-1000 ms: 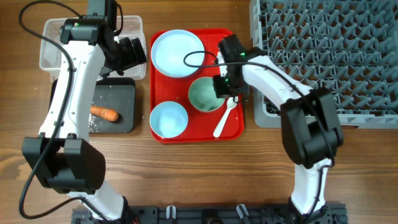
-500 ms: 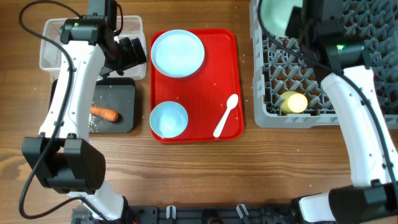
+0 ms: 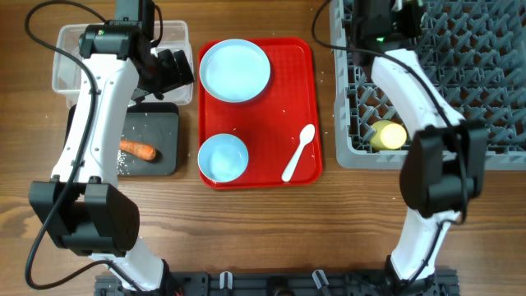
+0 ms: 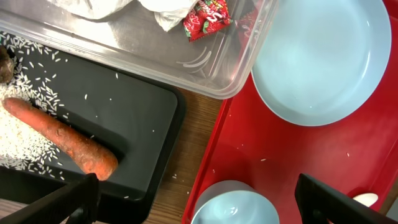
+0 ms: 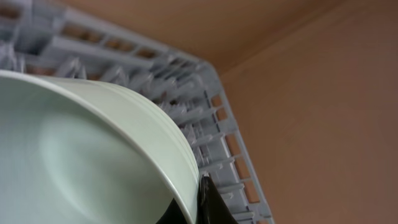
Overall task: Sort waste into correct bins and load items into the dishwasher rack
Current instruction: 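Lift the green bowl with the right gripper and place it in the rack, then reach the right gripper to the light-blue plate and grasp its rim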
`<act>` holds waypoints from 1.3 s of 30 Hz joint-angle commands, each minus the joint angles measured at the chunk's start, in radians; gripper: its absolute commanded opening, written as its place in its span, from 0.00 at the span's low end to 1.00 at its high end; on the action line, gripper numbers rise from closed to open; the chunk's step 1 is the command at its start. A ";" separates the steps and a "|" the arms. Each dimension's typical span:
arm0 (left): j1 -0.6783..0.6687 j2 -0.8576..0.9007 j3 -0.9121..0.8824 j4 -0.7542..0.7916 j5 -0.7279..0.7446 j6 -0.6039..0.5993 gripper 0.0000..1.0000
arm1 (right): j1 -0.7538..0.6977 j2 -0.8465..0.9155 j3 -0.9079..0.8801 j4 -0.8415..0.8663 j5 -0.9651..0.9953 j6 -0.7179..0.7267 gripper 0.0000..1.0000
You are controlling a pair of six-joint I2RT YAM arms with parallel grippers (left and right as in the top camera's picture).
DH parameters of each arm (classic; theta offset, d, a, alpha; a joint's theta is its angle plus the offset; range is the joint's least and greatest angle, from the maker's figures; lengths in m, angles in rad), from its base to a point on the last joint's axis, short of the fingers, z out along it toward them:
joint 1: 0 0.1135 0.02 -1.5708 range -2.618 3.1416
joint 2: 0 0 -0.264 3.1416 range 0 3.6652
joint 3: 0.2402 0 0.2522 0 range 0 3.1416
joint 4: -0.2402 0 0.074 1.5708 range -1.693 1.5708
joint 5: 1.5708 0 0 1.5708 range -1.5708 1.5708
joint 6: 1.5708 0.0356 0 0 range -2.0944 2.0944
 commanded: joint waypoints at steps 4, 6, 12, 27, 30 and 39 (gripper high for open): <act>0.005 -0.013 -0.003 0.001 -0.013 -0.017 1.00 | 0.018 0.055 -0.001 0.003 0.006 -0.064 0.04; 0.005 -0.013 -0.002 0.001 -0.013 -0.016 1.00 | 0.032 0.055 -0.001 -0.004 -0.031 -0.063 0.04; 0.005 -0.013 -0.003 0.001 -0.013 -0.016 1.00 | 0.088 0.055 -0.001 -0.082 -0.127 -0.059 0.04; 0.005 -0.013 -0.003 0.000 -0.013 -0.016 1.00 | 0.151 0.006 -0.002 -0.204 -0.204 0.097 0.99; 0.005 -0.013 -0.003 0.000 -0.013 -0.017 1.00 | 0.167 -0.021 -0.002 -0.229 -0.204 0.097 1.00; 0.005 -0.013 -0.003 0.001 -0.013 -0.017 1.00 | 0.201 -0.167 -0.002 -0.292 -0.760 0.345 1.00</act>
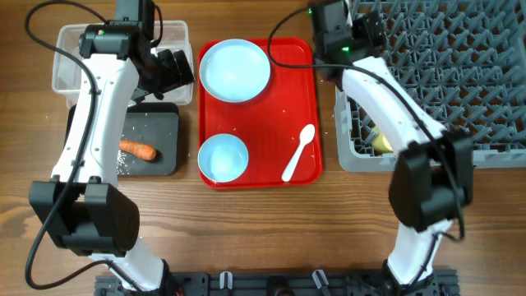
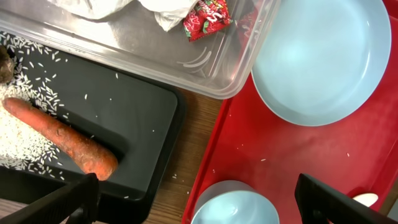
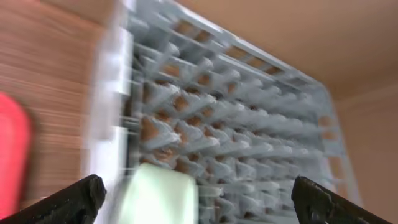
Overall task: Sort waste into correct bins and load items into the dishwasher rack
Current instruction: 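Reach the right gripper to the light-blue plate and grasp its rim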
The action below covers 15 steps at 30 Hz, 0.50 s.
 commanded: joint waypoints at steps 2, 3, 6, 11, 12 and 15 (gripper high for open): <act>0.005 -0.013 -0.003 0.001 -0.013 -0.016 1.00 | 0.039 -0.077 -0.002 -0.024 -0.606 0.222 1.00; 0.005 -0.013 -0.002 0.000 -0.013 -0.016 1.00 | 0.040 -0.076 -0.008 -0.022 -0.763 0.301 1.00; 0.005 -0.013 -0.003 0.001 -0.013 -0.016 1.00 | 0.042 -0.074 -0.047 0.009 -0.945 0.503 1.00; 0.005 -0.013 -0.003 0.001 -0.013 -0.016 1.00 | 0.065 -0.024 -0.133 0.148 -0.938 0.698 0.93; 0.005 -0.013 -0.003 0.000 -0.013 -0.016 1.00 | 0.070 -0.009 -0.133 0.150 -0.923 0.738 0.93; 0.005 -0.013 -0.002 0.000 -0.013 -0.016 1.00 | 0.093 0.060 -0.133 0.162 -0.889 0.820 0.92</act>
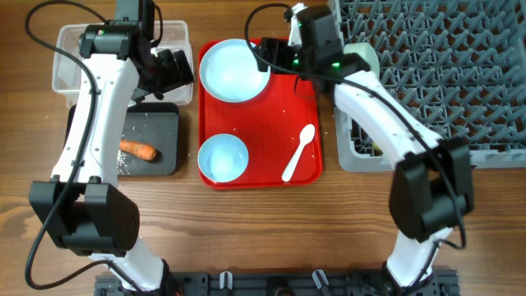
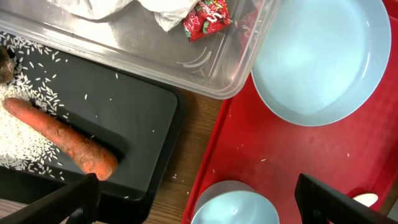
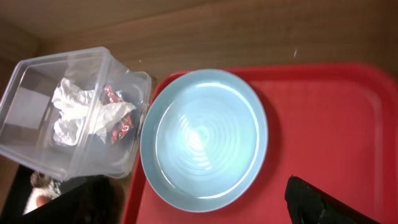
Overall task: Sort waste into correct bins and load items into the dishwasher rack
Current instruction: 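Reach the right gripper to the light-blue plate and grasp its rim, then carry the plate to the rack and stand it upright, release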
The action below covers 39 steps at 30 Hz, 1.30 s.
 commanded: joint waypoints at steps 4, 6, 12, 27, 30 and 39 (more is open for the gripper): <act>0.005 -0.013 -0.002 0.001 -0.013 -0.016 1.00 | 0.072 0.168 -0.018 0.033 0.040 0.261 0.85; 0.005 -0.013 -0.002 0.000 -0.013 -0.016 1.00 | 0.090 0.192 -0.018 0.035 0.106 0.276 0.85; 0.005 -0.013 -0.002 0.001 -0.013 -0.016 1.00 | 0.108 0.233 -0.018 0.052 0.224 0.283 0.69; 0.005 -0.013 -0.002 0.001 -0.013 -0.016 1.00 | 0.103 0.317 0.010 0.060 0.182 0.439 0.04; 0.005 -0.013 -0.002 0.000 -0.013 -0.016 1.00 | 0.082 0.298 0.048 -0.014 0.182 0.435 0.04; 0.005 -0.013 -0.002 0.000 -0.013 -0.016 1.00 | -0.062 0.082 0.063 -0.127 0.212 0.184 0.04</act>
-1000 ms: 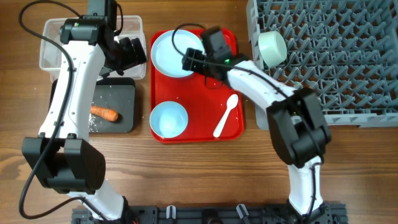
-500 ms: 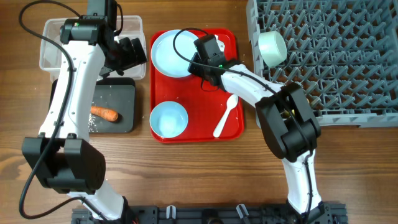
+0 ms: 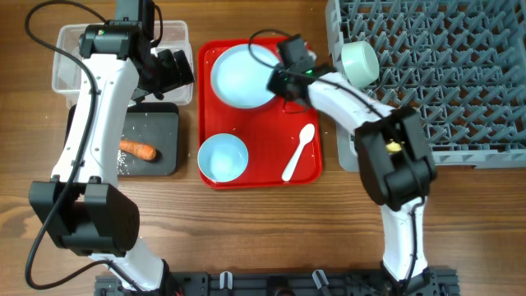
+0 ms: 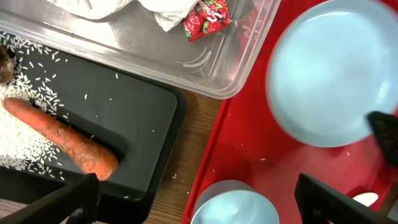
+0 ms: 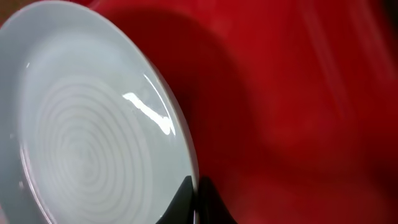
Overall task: Sort waste into correct bins and load items into the dishwasher rack
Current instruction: 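Carry the plate to the rack and stand it upright, release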
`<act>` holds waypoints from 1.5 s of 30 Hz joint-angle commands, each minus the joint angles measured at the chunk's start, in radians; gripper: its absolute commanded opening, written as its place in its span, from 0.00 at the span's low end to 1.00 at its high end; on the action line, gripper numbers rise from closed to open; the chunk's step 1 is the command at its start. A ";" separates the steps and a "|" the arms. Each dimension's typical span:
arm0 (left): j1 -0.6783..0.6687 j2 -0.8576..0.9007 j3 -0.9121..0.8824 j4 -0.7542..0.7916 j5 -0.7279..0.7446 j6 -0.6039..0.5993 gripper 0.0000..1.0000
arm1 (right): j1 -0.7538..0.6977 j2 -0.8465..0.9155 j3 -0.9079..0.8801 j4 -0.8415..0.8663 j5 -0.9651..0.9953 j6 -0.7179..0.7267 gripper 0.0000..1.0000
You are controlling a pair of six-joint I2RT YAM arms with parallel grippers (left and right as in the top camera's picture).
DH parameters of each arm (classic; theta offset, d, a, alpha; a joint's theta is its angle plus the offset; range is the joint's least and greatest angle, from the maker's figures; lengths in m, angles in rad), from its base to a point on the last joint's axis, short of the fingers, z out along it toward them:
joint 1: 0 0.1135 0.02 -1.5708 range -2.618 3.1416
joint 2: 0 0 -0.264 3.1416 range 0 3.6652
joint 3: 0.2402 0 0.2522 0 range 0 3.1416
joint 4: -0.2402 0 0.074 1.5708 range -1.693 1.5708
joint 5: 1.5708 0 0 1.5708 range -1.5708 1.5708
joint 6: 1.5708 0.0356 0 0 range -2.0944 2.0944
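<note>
A pale blue plate [image 3: 241, 76] lies at the far end of the red tray [image 3: 292, 111], its right side lifted. My right gripper [image 3: 279, 80] is shut on that right rim; in the right wrist view the gripper [image 5: 194, 194] pinches the plate [image 5: 93, 124] edge. A pale blue bowl [image 3: 223, 158] and a white spoon [image 3: 298, 152] rest on the tray's near half. My left gripper [image 3: 177, 67] hangs open over the bins, its fingers [image 4: 68, 199] wide apart above the bowl [image 4: 233, 205].
A grey dishwasher rack [image 3: 444, 90] fills the right side, with a pale green cup [image 3: 359, 62] at its left edge. A clear bin [image 3: 78, 62] holds wrappers. A black bin [image 3: 156, 123] in front of it holds a carrot [image 3: 137, 150] and rice.
My right gripper was open over the tray's far right corner; now it is shut on the plate's right rim. The plate has tipped and shifted slightly right. The left arm has not moved.
My right gripper first held a pale green dish deep in the rack. Then it was open and off the rack's left edge, the green dish left standing there. Then it hung over the tray beside the plate, and now it grips the plate. The left arm stayed still.
</note>
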 commanded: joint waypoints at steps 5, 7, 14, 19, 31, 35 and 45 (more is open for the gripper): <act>0.005 -0.013 -0.002 0.001 -0.013 -0.016 1.00 | -0.143 -0.364 0.018 -0.011 -0.037 -0.311 0.04; 0.005 -0.013 -0.002 0.000 -0.013 -0.017 1.00 | -0.164 -0.462 0.018 -0.023 -0.029 -0.361 0.04; 0.005 -0.013 -0.003 0.000 -0.013 -0.016 1.00 | -0.259 -0.669 0.018 -0.124 0.469 -0.501 0.04; 0.005 -0.013 -0.002 0.000 -0.013 -0.017 1.00 | -0.302 -0.657 0.018 -0.179 0.953 -0.674 0.04; 0.005 -0.013 -0.003 0.000 -0.013 -0.016 1.00 | -0.457 -0.396 0.018 -0.042 0.993 -1.136 0.04; 0.005 -0.013 -0.003 0.001 -0.013 -0.016 1.00 | -0.457 -0.338 0.018 0.077 0.976 -1.138 0.04; 0.005 -0.013 -0.002 0.000 -0.013 -0.016 1.00 | -0.454 -0.259 0.017 0.094 0.845 -1.130 0.04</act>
